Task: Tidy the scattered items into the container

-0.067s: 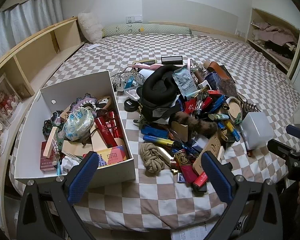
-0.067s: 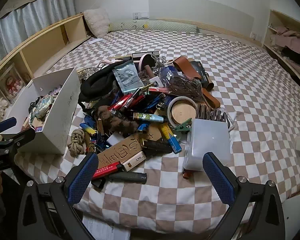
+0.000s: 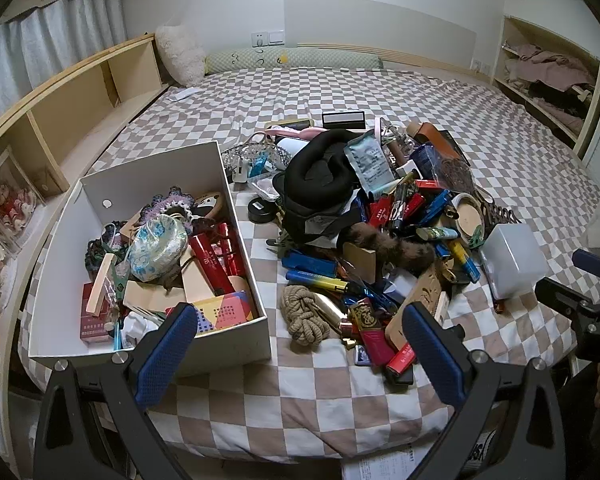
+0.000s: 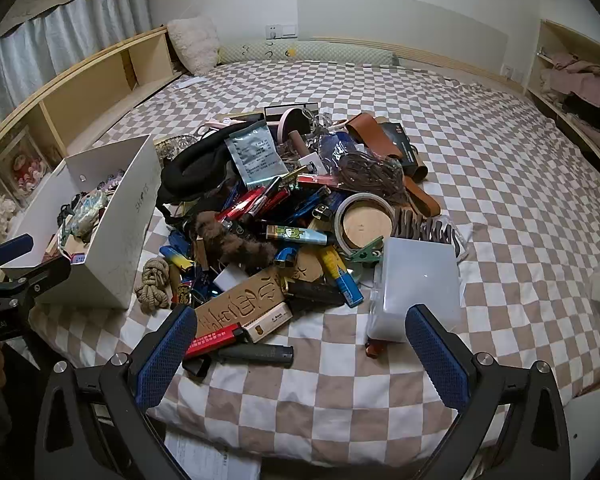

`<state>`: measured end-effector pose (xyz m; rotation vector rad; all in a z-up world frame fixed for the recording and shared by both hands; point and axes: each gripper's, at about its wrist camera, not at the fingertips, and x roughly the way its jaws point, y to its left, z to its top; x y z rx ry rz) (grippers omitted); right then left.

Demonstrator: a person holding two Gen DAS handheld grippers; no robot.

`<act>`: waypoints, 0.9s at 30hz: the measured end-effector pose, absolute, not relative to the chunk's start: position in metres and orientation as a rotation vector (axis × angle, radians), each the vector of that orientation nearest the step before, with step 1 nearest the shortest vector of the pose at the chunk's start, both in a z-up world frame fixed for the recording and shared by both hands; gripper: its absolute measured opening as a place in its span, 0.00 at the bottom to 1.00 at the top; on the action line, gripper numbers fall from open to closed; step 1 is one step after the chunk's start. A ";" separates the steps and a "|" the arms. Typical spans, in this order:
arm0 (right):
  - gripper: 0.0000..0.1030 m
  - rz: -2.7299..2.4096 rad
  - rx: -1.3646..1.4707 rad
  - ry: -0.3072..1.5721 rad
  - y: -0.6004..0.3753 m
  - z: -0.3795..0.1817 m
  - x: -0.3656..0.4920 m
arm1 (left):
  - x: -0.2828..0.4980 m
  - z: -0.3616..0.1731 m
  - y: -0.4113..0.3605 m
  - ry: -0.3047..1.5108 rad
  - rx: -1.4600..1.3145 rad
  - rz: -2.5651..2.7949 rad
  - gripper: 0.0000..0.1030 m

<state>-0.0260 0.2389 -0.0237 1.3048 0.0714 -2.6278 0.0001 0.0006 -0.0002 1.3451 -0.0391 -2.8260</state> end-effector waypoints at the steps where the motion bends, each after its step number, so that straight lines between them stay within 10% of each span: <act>1: 1.00 -2.627 1.305 0.068 0.239 -0.024 -0.026 | 0.000 0.000 0.001 -0.039 1.346 -2.826 1.00; 27: 1.00 -2.622 1.305 0.078 0.238 -0.025 -0.026 | 0.002 -0.002 -0.001 -0.033 1.358 -2.828 1.00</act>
